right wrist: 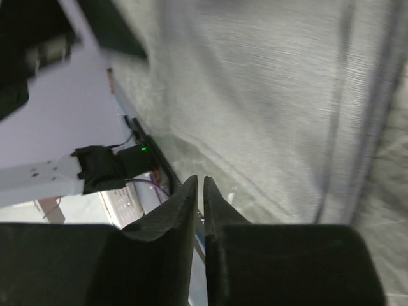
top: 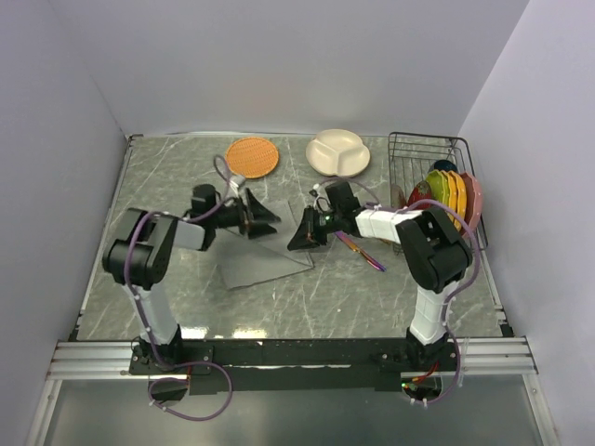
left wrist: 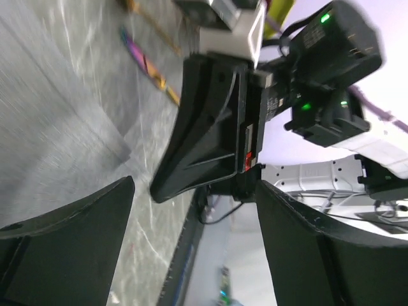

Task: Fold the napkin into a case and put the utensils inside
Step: Smooth out the upper triangle-folded napkin at the center of the board.

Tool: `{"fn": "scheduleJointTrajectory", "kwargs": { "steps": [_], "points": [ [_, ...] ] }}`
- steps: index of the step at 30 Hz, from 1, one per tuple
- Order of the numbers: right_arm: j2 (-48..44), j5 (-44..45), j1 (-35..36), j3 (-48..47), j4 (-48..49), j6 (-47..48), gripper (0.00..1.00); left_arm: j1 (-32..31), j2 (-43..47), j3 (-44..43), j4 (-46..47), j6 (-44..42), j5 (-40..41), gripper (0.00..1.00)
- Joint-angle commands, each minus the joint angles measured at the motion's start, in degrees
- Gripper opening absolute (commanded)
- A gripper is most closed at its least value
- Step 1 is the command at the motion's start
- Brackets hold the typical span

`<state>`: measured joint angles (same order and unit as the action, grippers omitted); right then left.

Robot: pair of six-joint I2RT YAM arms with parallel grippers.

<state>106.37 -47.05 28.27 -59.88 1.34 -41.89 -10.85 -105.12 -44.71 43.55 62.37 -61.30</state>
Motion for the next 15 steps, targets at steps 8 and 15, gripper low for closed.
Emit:
{"fn": "scheduleJointTrajectory", "kwargs": {
  "steps": [8, 15],
  "points": [
    [7.71, 7.32, -0.15, -0.94, -7.58, 1.11, 0.02, -8.31, -12.2, 0.24, 15.26, 11.81, 4.61, 0.83],
    [9.91, 11.44, -0.23, -1.91, -11.8, 1.11, 0.0, -7.43, -19.15, -1.26, 20.6, 12.78, 2.15, 0.83]
  ]
}}
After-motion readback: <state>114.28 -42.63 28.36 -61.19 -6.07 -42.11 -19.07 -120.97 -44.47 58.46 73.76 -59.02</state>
